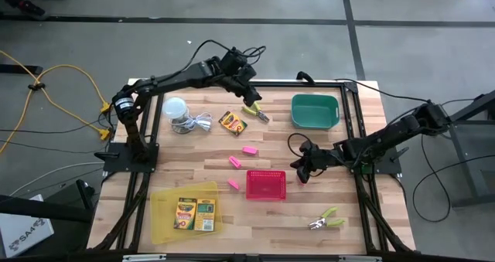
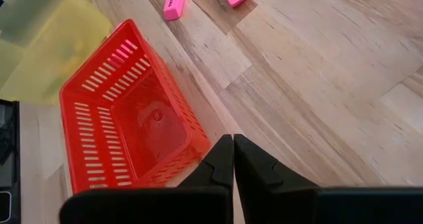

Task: Pick & Place School Supplies
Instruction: Put the yellow crayon box into the yellow bin

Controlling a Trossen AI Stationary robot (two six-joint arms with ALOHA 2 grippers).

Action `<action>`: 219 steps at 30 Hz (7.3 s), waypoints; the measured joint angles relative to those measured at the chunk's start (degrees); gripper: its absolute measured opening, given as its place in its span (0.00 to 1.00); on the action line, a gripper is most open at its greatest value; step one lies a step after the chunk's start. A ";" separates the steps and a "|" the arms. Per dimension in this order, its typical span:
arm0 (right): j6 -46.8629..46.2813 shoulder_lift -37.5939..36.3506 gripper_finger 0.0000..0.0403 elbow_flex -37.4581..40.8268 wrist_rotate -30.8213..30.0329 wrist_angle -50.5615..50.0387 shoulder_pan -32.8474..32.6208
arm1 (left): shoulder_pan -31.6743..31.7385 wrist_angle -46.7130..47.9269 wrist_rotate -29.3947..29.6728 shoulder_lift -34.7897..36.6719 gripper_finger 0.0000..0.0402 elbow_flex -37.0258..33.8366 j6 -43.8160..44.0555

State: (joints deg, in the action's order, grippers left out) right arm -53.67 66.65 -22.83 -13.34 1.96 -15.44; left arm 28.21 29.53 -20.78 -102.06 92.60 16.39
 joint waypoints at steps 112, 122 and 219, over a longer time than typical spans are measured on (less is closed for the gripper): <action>22.16 0.00 0.00 0.00 -1.51 14.25 9.60 | 19.34 5.52 -6.24 -0.09 0.34 -27.28 -13.78; 22.48 -0.02 0.00 0.00 -1.53 15.45 9.60 | 18.94 3.22 -12.66 -7.78 0.34 -27.09 -13.58; 28.00 48.94 0.00 -32.09 10.40 18.10 26.71 | 14.06 -3.75 -19.23 -9.49 0.34 -27.26 -11.42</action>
State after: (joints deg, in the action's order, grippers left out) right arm -25.67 115.59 -54.92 -2.94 20.05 11.27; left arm 42.27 25.78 -40.01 -111.55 65.34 4.97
